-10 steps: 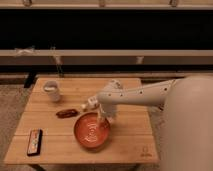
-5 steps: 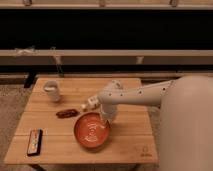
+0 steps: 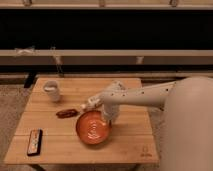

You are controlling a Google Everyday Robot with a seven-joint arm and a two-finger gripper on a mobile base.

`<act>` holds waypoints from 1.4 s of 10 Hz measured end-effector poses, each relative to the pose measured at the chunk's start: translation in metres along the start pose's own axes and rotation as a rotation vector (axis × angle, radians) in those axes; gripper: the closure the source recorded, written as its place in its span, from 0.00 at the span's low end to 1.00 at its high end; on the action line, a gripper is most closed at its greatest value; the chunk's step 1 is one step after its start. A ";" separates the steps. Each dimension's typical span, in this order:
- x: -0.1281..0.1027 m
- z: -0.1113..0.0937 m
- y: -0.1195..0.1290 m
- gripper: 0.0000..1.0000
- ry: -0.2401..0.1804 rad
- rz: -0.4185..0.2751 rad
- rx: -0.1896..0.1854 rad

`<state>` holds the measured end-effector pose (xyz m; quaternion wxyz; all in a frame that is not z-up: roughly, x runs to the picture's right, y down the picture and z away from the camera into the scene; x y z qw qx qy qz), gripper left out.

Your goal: Pick up the ceramic bowl

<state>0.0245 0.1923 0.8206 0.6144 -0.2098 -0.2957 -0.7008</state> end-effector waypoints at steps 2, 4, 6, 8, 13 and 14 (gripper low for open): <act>-0.002 -0.019 -0.002 1.00 0.016 0.002 0.024; -0.005 -0.042 -0.006 1.00 0.034 -0.004 0.073; -0.006 -0.055 -0.012 1.00 0.047 -0.013 0.128; -0.006 -0.071 -0.022 1.00 0.059 -0.043 0.173; -0.004 -0.100 -0.034 1.00 0.075 -0.086 0.192; -0.004 -0.100 -0.034 1.00 0.075 -0.087 0.192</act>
